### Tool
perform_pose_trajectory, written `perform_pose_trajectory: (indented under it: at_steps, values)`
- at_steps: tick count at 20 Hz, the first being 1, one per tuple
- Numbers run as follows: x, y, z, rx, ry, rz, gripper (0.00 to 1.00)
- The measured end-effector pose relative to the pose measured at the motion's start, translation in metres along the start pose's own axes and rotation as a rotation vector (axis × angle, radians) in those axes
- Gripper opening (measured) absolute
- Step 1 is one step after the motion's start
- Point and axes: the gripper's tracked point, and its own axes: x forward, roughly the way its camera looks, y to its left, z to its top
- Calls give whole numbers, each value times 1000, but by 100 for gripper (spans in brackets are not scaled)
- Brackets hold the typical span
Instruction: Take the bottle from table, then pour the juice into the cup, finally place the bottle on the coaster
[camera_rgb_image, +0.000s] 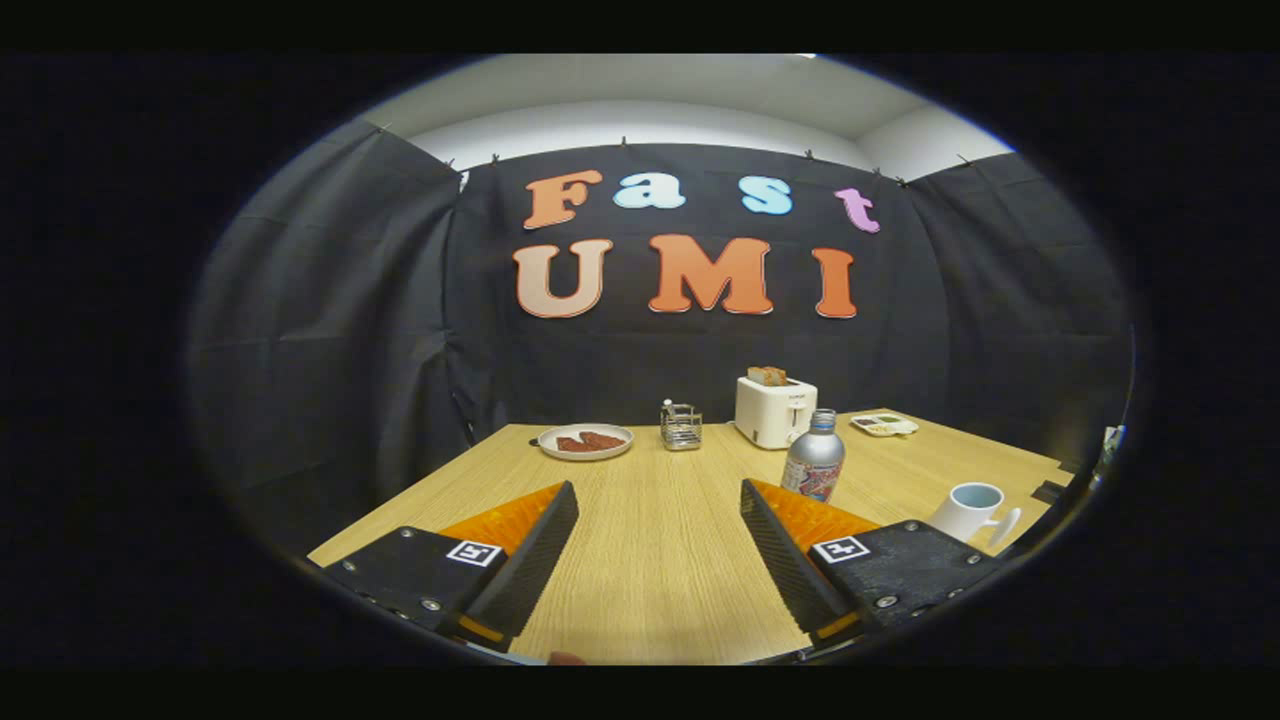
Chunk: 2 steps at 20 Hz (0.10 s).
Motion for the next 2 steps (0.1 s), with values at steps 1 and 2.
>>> perform_pose_trajectory:
  at_steps: [1,2]
  values:
    - [-1,3,3,-1,-3,6,97]
    - [-1,6,5,7,-8,15,97]
